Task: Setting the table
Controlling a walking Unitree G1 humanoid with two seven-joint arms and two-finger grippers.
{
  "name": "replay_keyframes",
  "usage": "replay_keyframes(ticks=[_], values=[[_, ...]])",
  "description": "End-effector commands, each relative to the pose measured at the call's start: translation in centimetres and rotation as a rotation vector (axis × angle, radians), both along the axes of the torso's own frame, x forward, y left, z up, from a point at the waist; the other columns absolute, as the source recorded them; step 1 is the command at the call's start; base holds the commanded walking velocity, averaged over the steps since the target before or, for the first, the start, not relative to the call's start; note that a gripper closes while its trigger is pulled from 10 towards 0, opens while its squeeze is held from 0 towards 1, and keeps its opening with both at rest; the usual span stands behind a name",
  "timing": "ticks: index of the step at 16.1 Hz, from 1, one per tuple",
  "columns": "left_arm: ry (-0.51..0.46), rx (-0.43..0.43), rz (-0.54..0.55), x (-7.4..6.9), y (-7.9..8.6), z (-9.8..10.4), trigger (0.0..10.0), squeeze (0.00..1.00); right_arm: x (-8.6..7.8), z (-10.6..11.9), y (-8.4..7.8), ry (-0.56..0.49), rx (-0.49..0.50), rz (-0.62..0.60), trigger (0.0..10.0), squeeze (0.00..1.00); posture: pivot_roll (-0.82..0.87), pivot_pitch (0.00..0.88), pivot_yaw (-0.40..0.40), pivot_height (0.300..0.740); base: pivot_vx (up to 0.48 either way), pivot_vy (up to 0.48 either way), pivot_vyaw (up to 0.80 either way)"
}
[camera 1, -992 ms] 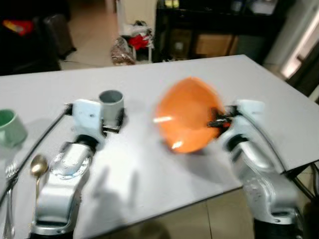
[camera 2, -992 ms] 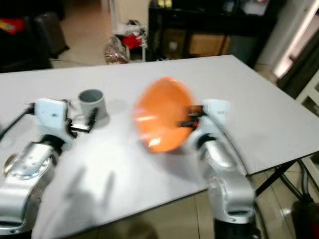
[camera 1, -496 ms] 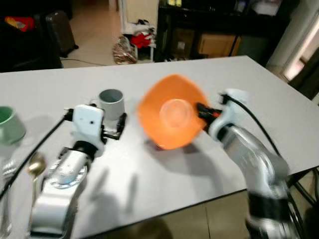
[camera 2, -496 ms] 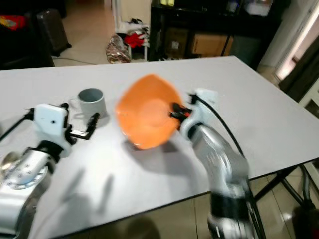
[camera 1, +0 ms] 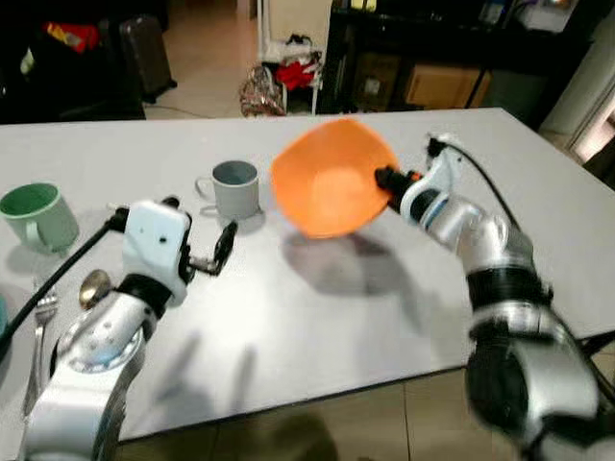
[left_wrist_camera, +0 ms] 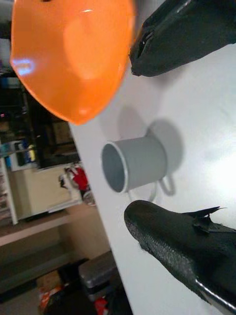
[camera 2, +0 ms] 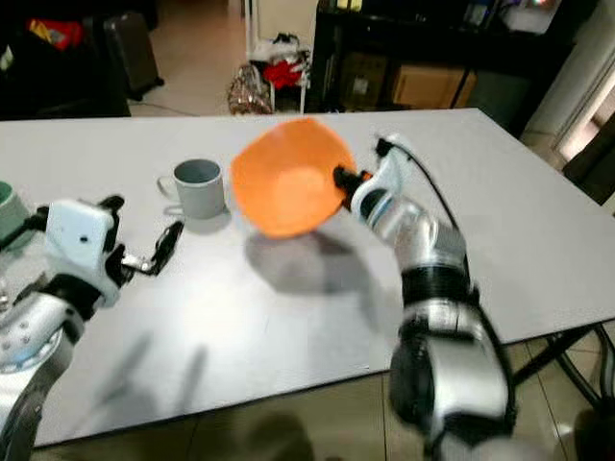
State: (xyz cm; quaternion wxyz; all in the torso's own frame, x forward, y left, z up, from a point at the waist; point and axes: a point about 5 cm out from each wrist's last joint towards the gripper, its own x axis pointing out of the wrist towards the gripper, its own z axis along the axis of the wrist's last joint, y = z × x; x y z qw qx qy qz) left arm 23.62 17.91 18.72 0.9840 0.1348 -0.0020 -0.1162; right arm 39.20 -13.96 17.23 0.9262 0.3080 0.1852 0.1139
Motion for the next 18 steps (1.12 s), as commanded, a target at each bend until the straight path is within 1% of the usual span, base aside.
replay_keyframes(ticks=[1,2,3,5,6,7,8,10,13,18], values=[[-0.001,0.003,-0.013,-0.4,0.0,0.4,10.0,0.0,0.6,0.5,-0.3,-0.01,0.067,-0.025,10.0,0.0,0.07,0.09,-0.059,0.74,0.0,0.0,0.0],[0.005,0.006,-0.017,-0.6,0.0,0.4,10.0,0.0,0.8,0.5,-0.4,0.003,0.087,-0.044,10.0,0.0,0.08,0.097,-0.059,0.74,0.0,0.0,0.0],[0.019,0.007,-0.048,-1.2,-0.1,0.5,10.0,0.0,1.2,0.3,-0.5,0.031,0.131,-0.086,10.0,0.0,0.1,0.119,-0.056,0.74,0.0,0.0,0.0],[0.048,0.013,-0.119,-2.2,-0.5,0.7,10.0,0.0,1.6,0.2,-0.5,0.06,0.178,-0.152,10.0,0.0,0.11,0.142,-0.049,0.74,0.0,0.0,0.0],[0.069,0.016,-0.165,-2.9,-0.6,0.8,10.0,0.0,1.7,0.3,0.1,0.086,0.249,-0.175,10.0,0.0,0.13,0.165,-0.044,0.74,0.0,0.0,0.0],[0.08,0.025,-0.176,-3.3,-0.6,0.8,10.0,0.0,1.8,0.3,0.5,0.091,0.262,-0.174,10.0,0.0,0.14,0.177,-0.043,0.74,0.0,0.0,0.0],[0.085,0.028,-0.18,-3.4,-0.6,0.8,10.0,0.0,1.8,0.3,0.6,0.094,0.263,-0.176,10.0,0.0,0.14,0.177,-0.043,0.74,0.0,0.0,0.0],[0.101,0.033,-0.174,-3.9,-0.5,0.9,10.0,0.0,2.0,0.6,1.3,0.104,0.317,-0.196,10.0,0.0,0.16,0.198,-0.046,0.74,0.0,0.0,0.0],[0.116,0.035,-0.177,-4.3,-0.3,1.1,10.0,0.0,2.2,1.0,1.4,0.108,0.358,-0.243,10.0,0.0,0.16,0.21,-0.046,0.74,0.0,0.0,0.0],[0.13,0.038,-0.183,-4.5,-0.5,1.2,10.0,0.0,2.1,1.0,2.4,0.133,0.368,-0.225,10.0,0.0,0.17,0.218,-0.044,0.74,0.0,0.0,0.0]])
